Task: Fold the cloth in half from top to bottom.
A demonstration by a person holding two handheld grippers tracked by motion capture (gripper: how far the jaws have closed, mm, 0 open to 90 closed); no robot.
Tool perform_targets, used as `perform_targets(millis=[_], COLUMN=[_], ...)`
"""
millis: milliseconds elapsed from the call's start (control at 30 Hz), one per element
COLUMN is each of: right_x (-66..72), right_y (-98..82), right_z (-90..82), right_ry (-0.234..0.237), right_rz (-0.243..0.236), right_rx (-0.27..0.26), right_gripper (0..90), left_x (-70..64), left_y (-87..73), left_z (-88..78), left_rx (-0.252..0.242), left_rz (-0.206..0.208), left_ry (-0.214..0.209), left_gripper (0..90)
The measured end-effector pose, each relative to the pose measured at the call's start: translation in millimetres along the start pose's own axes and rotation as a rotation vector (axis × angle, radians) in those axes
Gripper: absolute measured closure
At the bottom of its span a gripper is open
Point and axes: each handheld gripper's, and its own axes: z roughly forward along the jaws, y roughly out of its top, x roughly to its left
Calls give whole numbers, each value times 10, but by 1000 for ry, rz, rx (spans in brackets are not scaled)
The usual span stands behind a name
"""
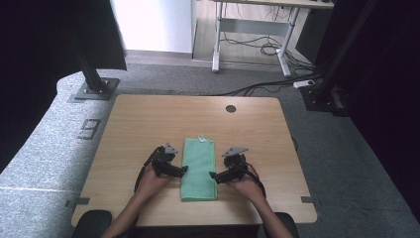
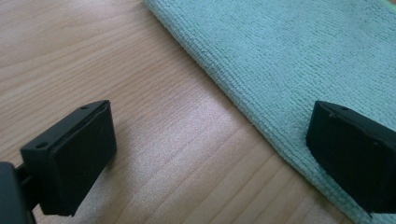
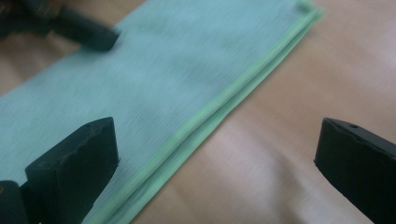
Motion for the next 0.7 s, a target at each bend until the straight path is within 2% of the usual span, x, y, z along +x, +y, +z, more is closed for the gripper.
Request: perform_targets(millis=[133, 200, 267, 467, 700], right_x=[-105, -160, -221, -344, -456], right_y=[136, 228, 331, 544, 710], right_z=[51, 101, 164, 367, 538], right_ry=[-17, -36, -52, -56, -69], right_rz=[15, 19, 20, 25, 24], right_rx=[-2, 1, 8, 32, 45], right_gripper=[3, 42, 116, 262, 448], left_x=[2, 2, 0, -1, -7], left_y=[0, 0, -1, 0, -1], left_z=[-1, -1, 1, 1, 3], left_rx=[1, 1, -1, -1, -5], left_rz=[2, 1, -1, -2, -8], left_ry=[-1, -1, -1, 1, 2], left_gripper=[18, 18, 18, 19, 18])
